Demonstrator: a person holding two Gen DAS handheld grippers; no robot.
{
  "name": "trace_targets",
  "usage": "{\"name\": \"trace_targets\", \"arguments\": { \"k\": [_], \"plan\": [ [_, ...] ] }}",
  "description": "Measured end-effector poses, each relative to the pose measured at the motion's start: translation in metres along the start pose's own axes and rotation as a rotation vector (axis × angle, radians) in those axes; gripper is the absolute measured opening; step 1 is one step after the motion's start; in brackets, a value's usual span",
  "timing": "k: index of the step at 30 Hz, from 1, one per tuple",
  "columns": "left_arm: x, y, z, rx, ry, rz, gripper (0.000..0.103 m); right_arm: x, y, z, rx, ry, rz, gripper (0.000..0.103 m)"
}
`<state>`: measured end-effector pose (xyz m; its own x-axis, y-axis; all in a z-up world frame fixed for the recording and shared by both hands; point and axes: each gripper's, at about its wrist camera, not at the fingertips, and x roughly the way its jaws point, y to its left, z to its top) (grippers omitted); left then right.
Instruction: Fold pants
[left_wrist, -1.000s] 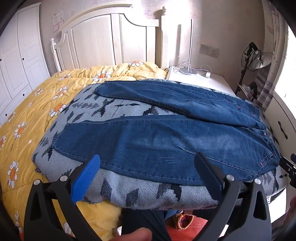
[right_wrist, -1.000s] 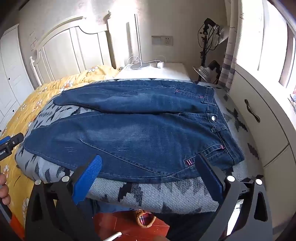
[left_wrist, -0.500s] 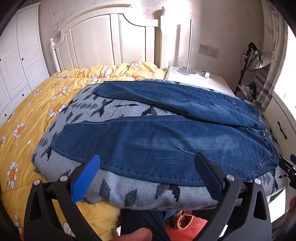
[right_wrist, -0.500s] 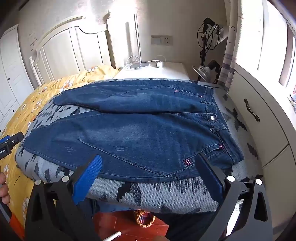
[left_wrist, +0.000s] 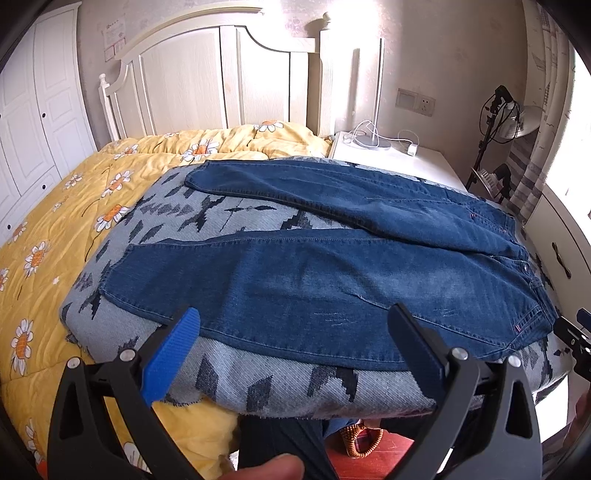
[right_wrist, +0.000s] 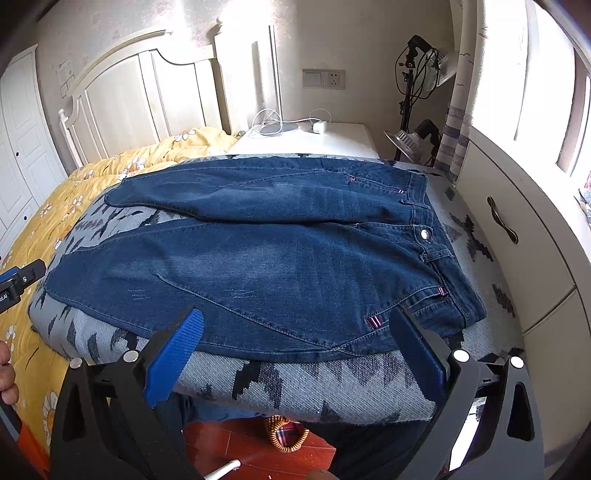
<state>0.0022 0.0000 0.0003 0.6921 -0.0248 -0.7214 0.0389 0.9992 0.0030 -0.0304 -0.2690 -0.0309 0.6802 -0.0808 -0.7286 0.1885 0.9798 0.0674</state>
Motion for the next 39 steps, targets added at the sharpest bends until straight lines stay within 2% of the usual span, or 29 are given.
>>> {"name": "trace_targets", "arguments": {
  "k": [39],
  "plan": [
    [0.0055, 0.0005, -0.0058, -0.012, 0.008, -0.011, 0.101, -0.0008, 0.0006, -0.0023, 0.002, 0.006, -0.004, 0.098]
  ]
}}
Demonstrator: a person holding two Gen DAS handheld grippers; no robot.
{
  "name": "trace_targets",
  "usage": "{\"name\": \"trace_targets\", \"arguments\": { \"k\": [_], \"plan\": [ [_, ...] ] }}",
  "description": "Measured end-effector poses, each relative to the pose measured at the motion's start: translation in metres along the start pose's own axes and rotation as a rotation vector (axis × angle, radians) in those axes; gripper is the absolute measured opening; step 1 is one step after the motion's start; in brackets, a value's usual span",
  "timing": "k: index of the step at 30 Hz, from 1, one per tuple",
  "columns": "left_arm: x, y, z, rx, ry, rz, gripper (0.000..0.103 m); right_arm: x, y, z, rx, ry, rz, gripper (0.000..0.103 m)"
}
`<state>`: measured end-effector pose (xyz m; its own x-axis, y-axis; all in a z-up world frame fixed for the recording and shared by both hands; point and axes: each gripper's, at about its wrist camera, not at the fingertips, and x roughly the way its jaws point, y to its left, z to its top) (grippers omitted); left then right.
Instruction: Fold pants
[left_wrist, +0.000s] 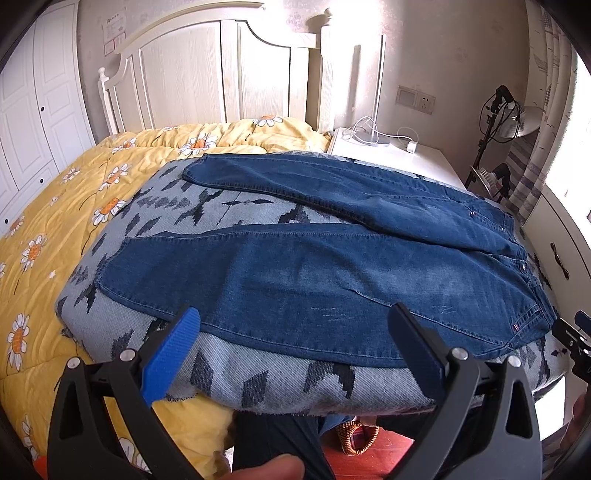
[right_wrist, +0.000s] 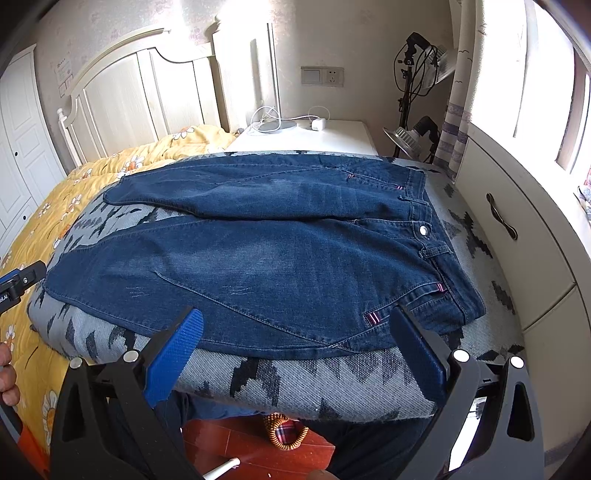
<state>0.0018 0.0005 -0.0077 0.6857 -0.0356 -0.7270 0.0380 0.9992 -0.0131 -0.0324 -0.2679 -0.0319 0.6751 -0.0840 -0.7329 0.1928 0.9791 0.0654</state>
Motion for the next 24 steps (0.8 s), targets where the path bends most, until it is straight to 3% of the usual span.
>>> {"name": "trace_targets", "arguments": {
  "k": [19, 24],
  "plan": [
    [0.007, -0.002, -0.009, -0.002, 0.013, -0.006, 0.101, 0.009, -0.002, 0.0, 0.008, 0.019, 0.011, 0.098],
    [0.017, 0.003, -0.01, -0.056, 0.014, -0.129, 0.101, 0.025, -0.035, 0.018, 0.093, -0.007, 0.099, 0.098]
  ]
}}
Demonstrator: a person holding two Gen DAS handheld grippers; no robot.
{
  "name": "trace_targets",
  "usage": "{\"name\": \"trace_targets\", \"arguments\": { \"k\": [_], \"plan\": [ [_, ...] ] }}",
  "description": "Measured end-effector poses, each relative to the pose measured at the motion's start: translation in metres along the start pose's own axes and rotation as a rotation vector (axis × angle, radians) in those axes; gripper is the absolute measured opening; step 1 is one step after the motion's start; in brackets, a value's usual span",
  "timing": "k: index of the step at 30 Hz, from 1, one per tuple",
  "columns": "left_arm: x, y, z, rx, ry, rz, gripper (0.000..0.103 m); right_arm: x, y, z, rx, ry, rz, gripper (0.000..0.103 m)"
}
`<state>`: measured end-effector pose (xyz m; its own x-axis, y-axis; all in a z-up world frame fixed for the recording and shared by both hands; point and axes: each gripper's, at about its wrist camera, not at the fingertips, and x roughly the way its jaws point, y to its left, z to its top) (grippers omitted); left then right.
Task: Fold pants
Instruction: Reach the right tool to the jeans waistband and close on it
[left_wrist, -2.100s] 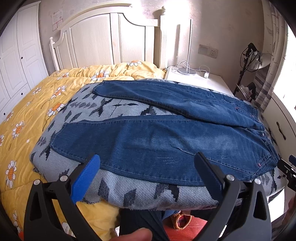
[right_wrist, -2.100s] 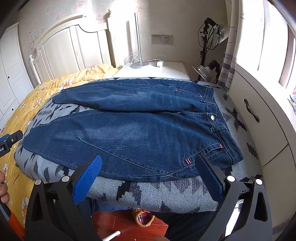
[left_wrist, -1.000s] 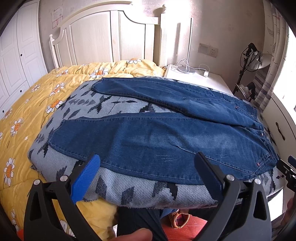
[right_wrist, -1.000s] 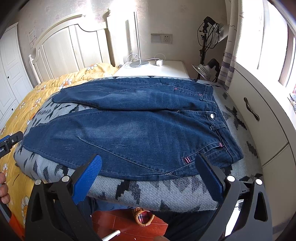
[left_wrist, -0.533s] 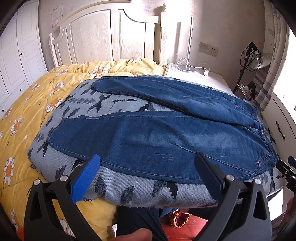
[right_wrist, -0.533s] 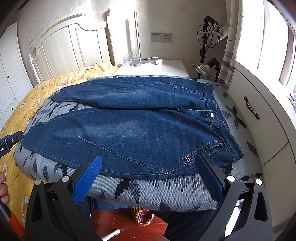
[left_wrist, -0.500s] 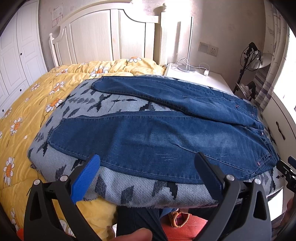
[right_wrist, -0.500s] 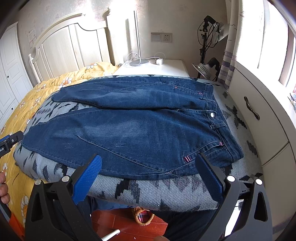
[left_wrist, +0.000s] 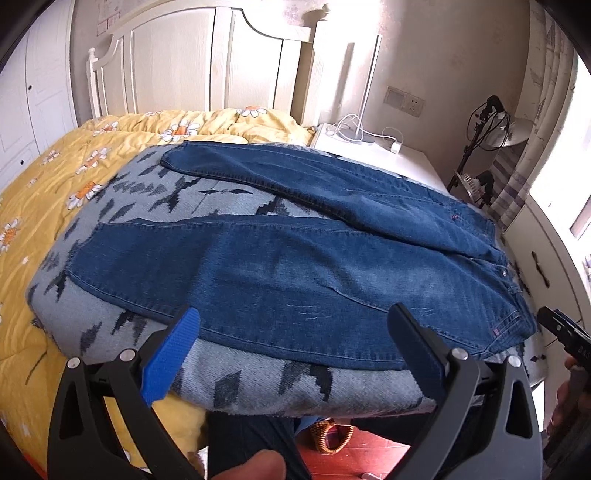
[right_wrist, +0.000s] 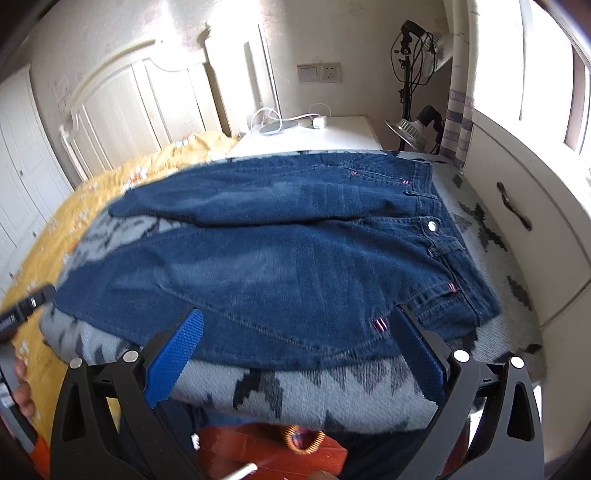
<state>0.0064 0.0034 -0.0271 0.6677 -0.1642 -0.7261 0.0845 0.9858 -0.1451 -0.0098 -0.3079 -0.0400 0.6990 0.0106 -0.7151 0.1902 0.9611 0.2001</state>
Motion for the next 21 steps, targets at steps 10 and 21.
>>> {"name": "trace_targets", "arguments": {
  "k": [10, 21],
  "plan": [
    [0.029, 0.0, 0.003, -0.003, 0.104, -0.093, 0.101, 0.142, -0.155, 0.141, 0.069, 0.164, -0.127, 0.098],
    [0.066, 0.007, 0.019, -0.016, 0.183, 0.028, 0.101, 0.277, -0.178, 0.217, -0.342, 0.295, -0.283, 0.083]
  ]
}}
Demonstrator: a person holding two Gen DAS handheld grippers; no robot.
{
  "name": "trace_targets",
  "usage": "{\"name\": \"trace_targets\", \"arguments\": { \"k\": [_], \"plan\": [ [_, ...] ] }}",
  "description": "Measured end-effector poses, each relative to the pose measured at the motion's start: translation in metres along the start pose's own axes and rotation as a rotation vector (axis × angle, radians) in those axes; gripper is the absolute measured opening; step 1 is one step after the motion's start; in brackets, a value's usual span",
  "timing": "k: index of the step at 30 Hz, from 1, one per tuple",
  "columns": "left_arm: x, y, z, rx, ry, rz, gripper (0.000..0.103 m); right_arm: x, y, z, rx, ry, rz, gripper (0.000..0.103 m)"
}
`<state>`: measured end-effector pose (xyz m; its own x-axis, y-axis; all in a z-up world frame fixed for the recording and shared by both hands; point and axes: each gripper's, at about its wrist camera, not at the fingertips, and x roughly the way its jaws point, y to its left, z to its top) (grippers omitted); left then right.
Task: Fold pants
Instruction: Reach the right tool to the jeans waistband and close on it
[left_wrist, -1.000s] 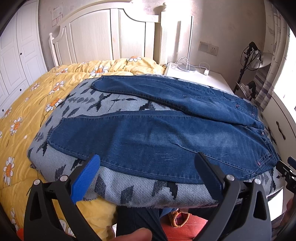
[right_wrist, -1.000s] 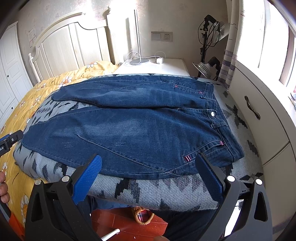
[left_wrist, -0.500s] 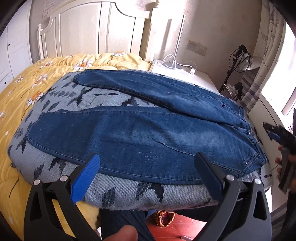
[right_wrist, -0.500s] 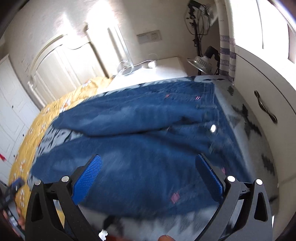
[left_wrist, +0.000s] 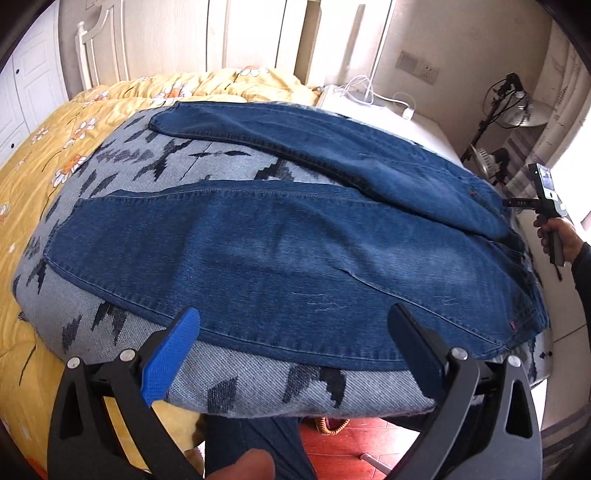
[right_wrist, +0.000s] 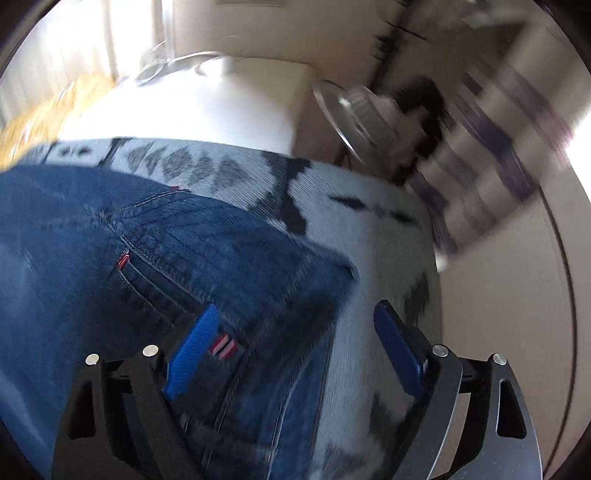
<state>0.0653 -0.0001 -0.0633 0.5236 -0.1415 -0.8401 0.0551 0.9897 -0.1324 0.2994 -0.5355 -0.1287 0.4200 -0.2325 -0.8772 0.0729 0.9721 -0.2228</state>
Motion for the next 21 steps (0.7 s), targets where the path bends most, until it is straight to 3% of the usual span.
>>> {"name": "trace_targets", "arguments": {
  "k": [2, 5, 7, 8, 9, 14, 17, 21],
  "plan": [
    [0.009, 0.0, 0.004, -0.004, 0.016, 0.014, 0.101, 0.014, 0.006, 0.009, -0.089, 0.021, -0.014, 0.083],
    [0.02, -0.005, 0.008, 0.003, 0.039, 0.022, 0.101, 0.036, 0.004, 0.021, -0.148, 0.06, 0.034, 0.081],
    [0.026, -0.01, 0.01, 0.011, 0.05, 0.023, 0.101, 0.044, 0.0, 0.023, -0.161, 0.07, 0.093, 0.066],
    [0.029, -0.012, 0.01, 0.015, 0.052, 0.025, 0.101, 0.045, -0.002, 0.023, -0.15, 0.075, 0.125, 0.043],
    [0.032, -0.014, 0.011, 0.018, 0.056, 0.029, 0.101, 0.045, -0.005, 0.025, -0.147, 0.071, 0.105, 0.017],
    [0.05, -0.02, 0.011, 0.018, 0.09, 0.031, 0.101, 0.032, -0.029, 0.036, -0.063, -0.002, 0.126, 0.011],
    [0.059, -0.03, 0.011, 0.025, 0.116, 0.002, 0.101, 0.038, -0.031, 0.049, -0.026, -0.032, 0.068, 0.009],
    [0.058, -0.041, 0.011, 0.051, 0.099, -0.011, 0.101, 0.048, -0.036, 0.059, 0.135, -0.08, 0.043, 0.009]
  ]
}}
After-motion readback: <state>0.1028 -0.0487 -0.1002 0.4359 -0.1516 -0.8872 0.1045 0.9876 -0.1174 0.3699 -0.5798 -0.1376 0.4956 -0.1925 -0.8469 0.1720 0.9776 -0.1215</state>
